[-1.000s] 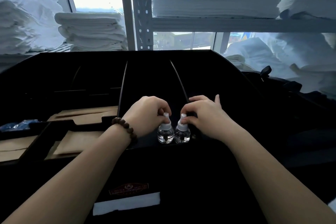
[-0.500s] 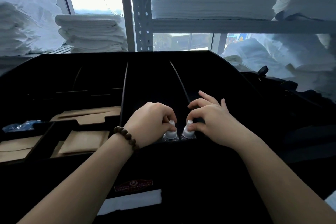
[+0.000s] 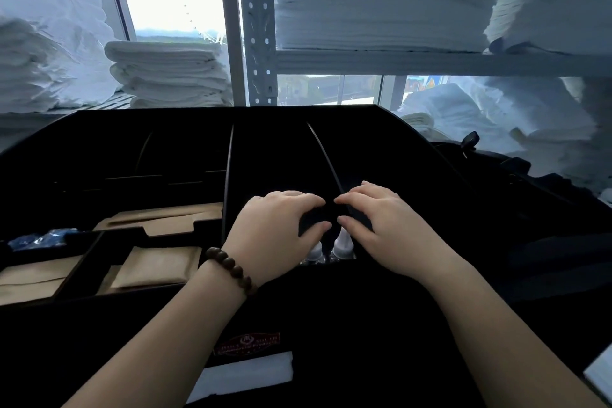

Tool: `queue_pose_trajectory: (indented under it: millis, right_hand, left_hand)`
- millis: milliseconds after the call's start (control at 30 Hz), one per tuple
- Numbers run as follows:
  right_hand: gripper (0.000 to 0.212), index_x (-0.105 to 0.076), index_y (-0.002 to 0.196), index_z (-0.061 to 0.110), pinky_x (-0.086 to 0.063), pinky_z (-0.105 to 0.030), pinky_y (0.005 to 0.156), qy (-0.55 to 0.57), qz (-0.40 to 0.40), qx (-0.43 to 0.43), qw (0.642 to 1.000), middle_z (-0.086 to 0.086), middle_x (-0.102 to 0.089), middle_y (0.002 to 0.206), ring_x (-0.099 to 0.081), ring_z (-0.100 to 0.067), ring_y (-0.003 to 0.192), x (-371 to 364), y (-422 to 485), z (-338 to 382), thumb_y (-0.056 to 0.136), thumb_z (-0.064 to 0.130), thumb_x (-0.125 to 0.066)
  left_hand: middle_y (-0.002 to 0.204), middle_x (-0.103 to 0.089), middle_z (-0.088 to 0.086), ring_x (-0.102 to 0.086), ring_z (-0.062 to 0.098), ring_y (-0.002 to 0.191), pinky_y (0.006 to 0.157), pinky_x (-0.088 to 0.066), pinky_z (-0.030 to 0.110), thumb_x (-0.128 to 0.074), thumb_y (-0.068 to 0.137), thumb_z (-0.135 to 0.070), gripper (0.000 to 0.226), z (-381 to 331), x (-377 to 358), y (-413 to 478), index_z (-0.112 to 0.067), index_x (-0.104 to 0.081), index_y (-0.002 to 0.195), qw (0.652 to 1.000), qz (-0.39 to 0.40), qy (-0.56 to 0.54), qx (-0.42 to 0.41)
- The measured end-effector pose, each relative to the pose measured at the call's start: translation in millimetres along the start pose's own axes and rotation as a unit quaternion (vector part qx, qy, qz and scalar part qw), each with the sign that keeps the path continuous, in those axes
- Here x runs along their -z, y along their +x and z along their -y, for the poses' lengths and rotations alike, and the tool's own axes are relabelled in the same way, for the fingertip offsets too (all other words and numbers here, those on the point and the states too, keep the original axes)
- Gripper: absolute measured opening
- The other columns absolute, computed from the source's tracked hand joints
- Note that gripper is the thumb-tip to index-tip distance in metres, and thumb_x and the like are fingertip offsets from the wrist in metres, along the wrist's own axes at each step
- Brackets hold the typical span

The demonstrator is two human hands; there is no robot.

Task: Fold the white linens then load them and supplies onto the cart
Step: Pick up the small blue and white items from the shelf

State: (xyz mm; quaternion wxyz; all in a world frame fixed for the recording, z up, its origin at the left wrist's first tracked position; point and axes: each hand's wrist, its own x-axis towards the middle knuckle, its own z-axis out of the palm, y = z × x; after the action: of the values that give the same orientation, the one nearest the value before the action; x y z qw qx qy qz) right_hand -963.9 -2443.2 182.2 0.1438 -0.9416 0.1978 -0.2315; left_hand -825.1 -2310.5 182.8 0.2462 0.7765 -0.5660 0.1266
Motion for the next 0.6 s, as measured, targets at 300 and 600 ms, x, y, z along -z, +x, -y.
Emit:
queue_pose_trajectory:
  millis: [300,600]
  right_hand:
    - [0.039,-0.054,0.133,0.026,-0.028,-0.044,0.112,-0.087,-0.083,-0.044,0.992,0.008,-0.049,0.137,-0.034,-0.013,0.136,14,-10,3,0.097,0.039,-0.045]
    - [0.041,-0.054,0.134,0.024,-0.03,-0.044,0.111,-0.107,-0.124,-0.133,0.977,0.006,-0.048,0.138,-0.036,-0.012,0.134,32,-40,-2,0.097,0.04,-0.046]
  left_hand:
    - [0.128,-0.056,-0.015,-0.051,0.01,0.116,0.099,-0.035,0.029,-0.043,0.093,-0.051,0.044,-20,-8,12,-0.032,-0.052,0.132,0.999,-0.045,0.03,-0.005]
    - [0.132,-0.054,-0.013,-0.048,0.008,0.121,0.102,-0.033,0.028,-0.043,0.093,-0.051,0.048,-51,-26,21,-0.031,-0.049,0.135,0.998,-0.03,-0.021,-0.046]
